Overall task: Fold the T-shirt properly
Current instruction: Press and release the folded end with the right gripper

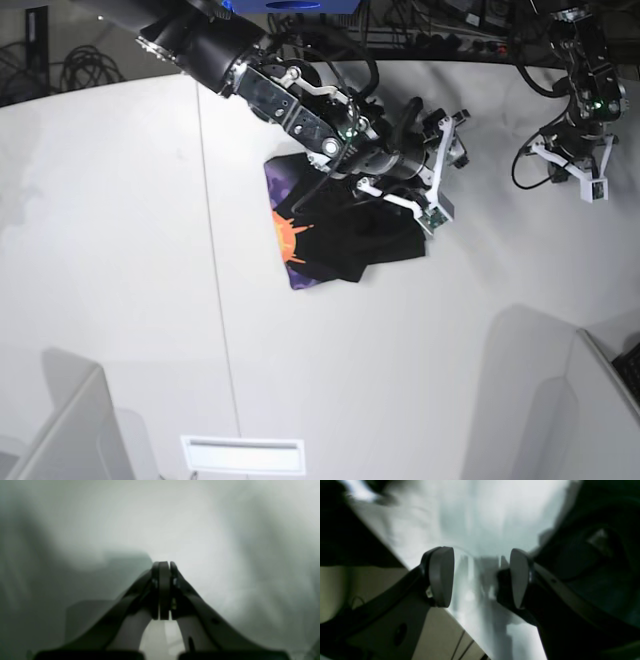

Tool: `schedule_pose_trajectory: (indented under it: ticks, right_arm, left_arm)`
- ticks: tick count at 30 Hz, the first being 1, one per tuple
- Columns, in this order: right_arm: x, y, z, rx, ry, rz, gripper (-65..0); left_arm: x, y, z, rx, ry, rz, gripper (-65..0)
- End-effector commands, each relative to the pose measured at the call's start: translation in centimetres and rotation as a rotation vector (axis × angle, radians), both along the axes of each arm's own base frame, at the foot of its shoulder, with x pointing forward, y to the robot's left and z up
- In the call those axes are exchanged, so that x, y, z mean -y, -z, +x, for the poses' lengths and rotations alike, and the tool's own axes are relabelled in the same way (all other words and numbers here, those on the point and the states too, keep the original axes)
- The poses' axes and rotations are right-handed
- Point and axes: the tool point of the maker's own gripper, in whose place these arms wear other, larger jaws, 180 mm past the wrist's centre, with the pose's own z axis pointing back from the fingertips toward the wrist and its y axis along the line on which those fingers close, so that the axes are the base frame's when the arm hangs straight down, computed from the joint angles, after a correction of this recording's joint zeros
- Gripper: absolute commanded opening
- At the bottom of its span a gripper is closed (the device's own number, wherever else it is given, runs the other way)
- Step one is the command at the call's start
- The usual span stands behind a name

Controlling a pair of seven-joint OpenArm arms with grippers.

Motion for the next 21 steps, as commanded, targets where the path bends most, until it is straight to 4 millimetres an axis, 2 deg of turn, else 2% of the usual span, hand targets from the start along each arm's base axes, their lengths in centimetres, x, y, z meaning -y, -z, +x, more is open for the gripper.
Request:
schedule_pose_trajectory:
  ticks: [1, 2, 5, 9, 12, 14, 17, 21]
  right_arm:
    - [0.5, -1.9, 1.3, 0.063, 0.030, 0.035, -39.3]
    - [1.0, -2.4, 1.4, 0.071, 0.049, 0.042, -44.4]
    - [3.6, -2.8, 2.4, 0.060, 0.168, 0.041, -65.0]
    - [8.1, -1.6, 4.7, -0.004, 0.388, 0.023, -65.0]
    - [10.6, -1.1, 6.1, -0.009, 0.465, 0.007, -65.0]
    - [11.6, -0.9, 6.9, -0.006, 0.496, -0.001, -65.0]
    - [12.7, 0.5, 8.0, -0.024, 0.530, -0.044, -65.0]
    - [13.0, 2.6, 9.8, 0.021, 0.509, -0.093, -65.0]
  left_arm:
    - [-0.5, -1.1, 0.7, 0.036, 0.011, 0.020, -65.0]
    - [-0.5, -1.1, 0.6, 0.035, 0.011, 0.020, -65.0]
    - [-0.5, -0.8, 0.1, 0.023, 0.011, 0.021, -65.0]
    - [-0.5, -0.8, -0.1, 0.020, 0.011, 0.021, -65.0]
    - [-0.5, -0.7, -0.1, 0.018, 0.011, 0.021, -65.0]
    - [-0.5, -0.8, -0.1, 0.019, 0.012, 0.022, -65.0]
    - [-0.4, -0.9, 0.0, 0.024, 0.014, 0.022, -65.0]
    - [-0.3, -0.9, 0.0, 0.025, 0.015, 0.020, -65.0]
